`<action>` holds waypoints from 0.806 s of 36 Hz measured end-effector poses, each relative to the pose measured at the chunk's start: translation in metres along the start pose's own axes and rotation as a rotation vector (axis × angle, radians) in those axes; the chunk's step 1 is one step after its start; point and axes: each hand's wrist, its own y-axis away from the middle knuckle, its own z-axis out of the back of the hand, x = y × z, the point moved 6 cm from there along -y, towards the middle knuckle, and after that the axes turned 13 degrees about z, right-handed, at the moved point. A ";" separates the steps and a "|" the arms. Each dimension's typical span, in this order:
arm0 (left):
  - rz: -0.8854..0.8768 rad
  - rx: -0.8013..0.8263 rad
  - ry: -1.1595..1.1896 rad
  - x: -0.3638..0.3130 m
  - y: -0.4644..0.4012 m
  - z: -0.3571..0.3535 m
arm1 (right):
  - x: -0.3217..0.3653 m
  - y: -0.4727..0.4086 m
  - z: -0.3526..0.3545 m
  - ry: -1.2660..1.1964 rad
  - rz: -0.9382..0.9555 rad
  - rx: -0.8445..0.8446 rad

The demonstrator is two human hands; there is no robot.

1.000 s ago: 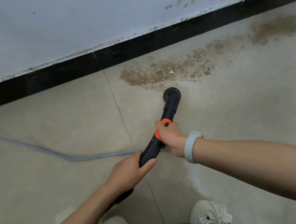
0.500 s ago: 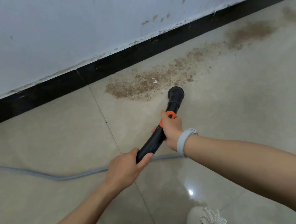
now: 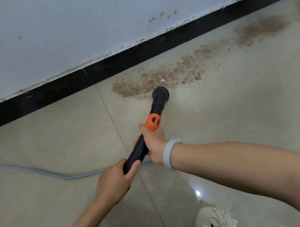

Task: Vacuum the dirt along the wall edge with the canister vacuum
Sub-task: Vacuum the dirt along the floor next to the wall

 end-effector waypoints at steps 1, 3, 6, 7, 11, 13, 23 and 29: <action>0.013 -0.016 0.002 0.005 0.003 0.001 | -0.003 0.001 -0.004 0.003 -0.003 0.015; 0.042 -0.038 0.012 0.015 0.010 0.002 | -0.011 0.004 -0.012 0.017 -0.003 0.053; 0.076 -0.070 0.052 0.029 0.018 0.004 | -0.020 0.010 -0.026 0.057 0.012 0.116; 0.087 -0.079 0.071 0.033 0.019 0.006 | -0.021 0.011 -0.031 0.069 0.017 0.136; 0.144 -0.137 0.186 0.047 0.018 0.017 | -0.021 0.013 -0.059 0.088 0.014 0.215; 0.172 -0.170 0.253 0.053 0.016 0.024 | -0.021 0.013 -0.075 0.123 0.018 0.263; 0.255 -0.144 0.382 0.064 -0.017 0.031 | -0.019 -0.007 -0.118 0.181 -0.022 0.364; 0.196 -0.128 0.396 0.045 -0.042 0.032 | 0.001 -0.027 -0.116 0.201 0.040 0.299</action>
